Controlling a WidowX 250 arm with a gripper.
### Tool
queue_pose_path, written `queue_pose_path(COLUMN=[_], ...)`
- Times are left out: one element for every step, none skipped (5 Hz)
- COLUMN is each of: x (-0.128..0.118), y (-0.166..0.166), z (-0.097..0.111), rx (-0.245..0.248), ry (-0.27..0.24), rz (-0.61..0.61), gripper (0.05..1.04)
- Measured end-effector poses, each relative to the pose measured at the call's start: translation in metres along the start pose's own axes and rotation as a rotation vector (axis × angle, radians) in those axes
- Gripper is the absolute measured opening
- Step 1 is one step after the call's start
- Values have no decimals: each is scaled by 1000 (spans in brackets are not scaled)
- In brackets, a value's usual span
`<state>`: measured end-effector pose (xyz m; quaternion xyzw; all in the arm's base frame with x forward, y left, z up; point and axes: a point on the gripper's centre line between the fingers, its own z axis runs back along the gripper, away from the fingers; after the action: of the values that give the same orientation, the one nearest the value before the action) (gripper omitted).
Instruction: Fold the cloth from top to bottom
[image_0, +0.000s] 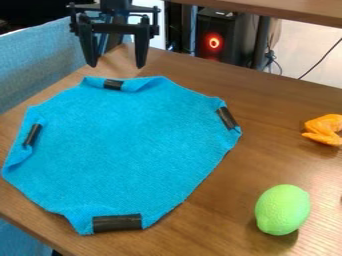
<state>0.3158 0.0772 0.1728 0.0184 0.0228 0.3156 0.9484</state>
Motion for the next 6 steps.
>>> queue_pose_path(x=[1, 7, 14, 32, 40, 45], y=[0, 6, 11, 14, 5, -7], z=[-12, -19, -26, -27, -30, -26], rx=[18, 72, 114, 225, 305, 280], ry=[36, 28, 18, -49, -226, -471], rz=[-7, -93, -226, -458, -681, -894], gripper=[1000, 1000, 1000, 1000, 1000, 1000])
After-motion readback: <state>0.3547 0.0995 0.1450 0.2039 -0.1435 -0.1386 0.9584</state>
